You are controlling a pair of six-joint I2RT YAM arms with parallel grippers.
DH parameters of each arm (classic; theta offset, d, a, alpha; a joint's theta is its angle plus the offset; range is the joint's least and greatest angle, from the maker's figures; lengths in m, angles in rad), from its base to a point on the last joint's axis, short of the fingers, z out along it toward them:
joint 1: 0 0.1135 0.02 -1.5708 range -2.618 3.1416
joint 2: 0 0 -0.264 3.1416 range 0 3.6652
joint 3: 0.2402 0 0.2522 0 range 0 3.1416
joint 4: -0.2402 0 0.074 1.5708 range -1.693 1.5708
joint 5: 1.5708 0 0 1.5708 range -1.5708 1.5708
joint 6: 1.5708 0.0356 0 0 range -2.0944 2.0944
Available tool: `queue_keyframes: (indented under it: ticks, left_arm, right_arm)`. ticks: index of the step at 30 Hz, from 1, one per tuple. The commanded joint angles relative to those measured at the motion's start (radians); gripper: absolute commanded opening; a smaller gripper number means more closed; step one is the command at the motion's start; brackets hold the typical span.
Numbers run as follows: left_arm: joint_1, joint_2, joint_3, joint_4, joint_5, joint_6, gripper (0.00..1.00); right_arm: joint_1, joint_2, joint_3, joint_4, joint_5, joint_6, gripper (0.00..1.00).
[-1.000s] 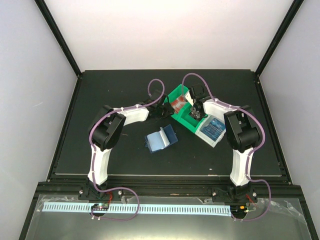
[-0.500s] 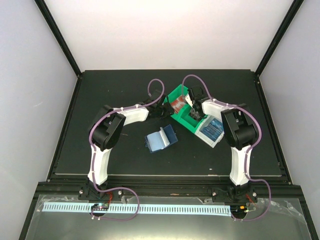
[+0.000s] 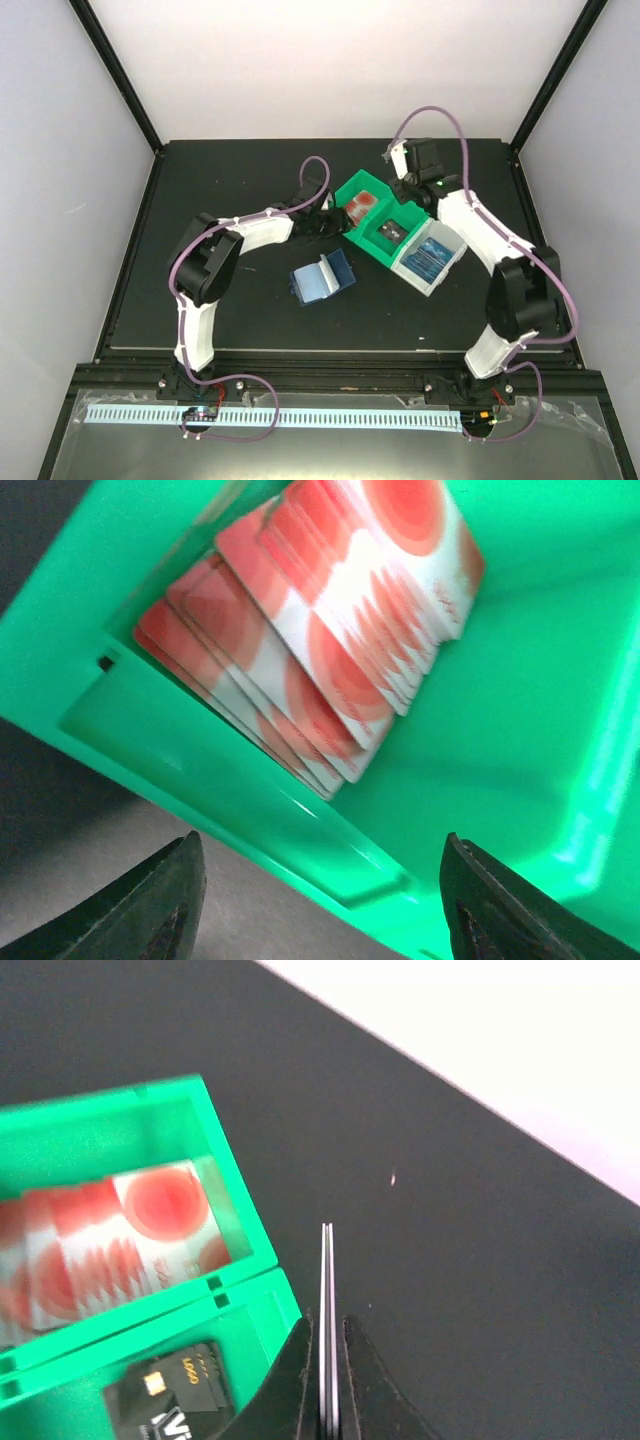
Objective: Put the credit cards into the card holder
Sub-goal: Pick up the credit card from the storage box.
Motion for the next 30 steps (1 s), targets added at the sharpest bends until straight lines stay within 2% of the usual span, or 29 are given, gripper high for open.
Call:
queue_keyframes:
  ticks: [1, 6, 10, 15, 20, 26, 30]
  left_arm:
    - [-0.001, -0.119, -0.015, 0.001, 0.067, 0.05, 0.67]
    - [-0.001, -0.239, -0.078, 0.029, 0.083, 0.056, 0.72]
    - [-0.003, -0.304, -0.123, 0.079, 0.16, 0.065, 0.76]
    - [-0.005, -0.348, -0.173, 0.149, 0.292, 0.052, 0.78]
    - [-0.008, -0.389, -0.214, 0.244, 0.432, 0.012, 0.79]
    - [-0.018, -0.457, -0.249, 0.3, 0.524, -0.042, 0.79]
    - [-0.019, -0.494, -0.278, 0.365, 0.557, -0.112, 0.74]
  right_arm:
    - [-0.021, -0.109, -0.004, -0.046, -0.166, 0.236, 0.01]
    - [-0.083, -0.188, -0.045, -0.053, -0.433, 0.468, 0.01]
    - [-0.134, -0.22, -0.101, -0.023, -0.62, 0.604, 0.01]
    - [-0.215, -0.278, -0.237, 0.15, -0.928, 0.77, 0.01]
    - [-0.236, -0.319, -0.327, 0.298, -1.156, 0.904, 0.01]
    - [-0.236, -0.347, -0.452, 0.657, -1.339, 1.205, 0.01]
    - [-0.236, -0.357, -0.503, 0.793, -1.381, 1.333, 0.01]
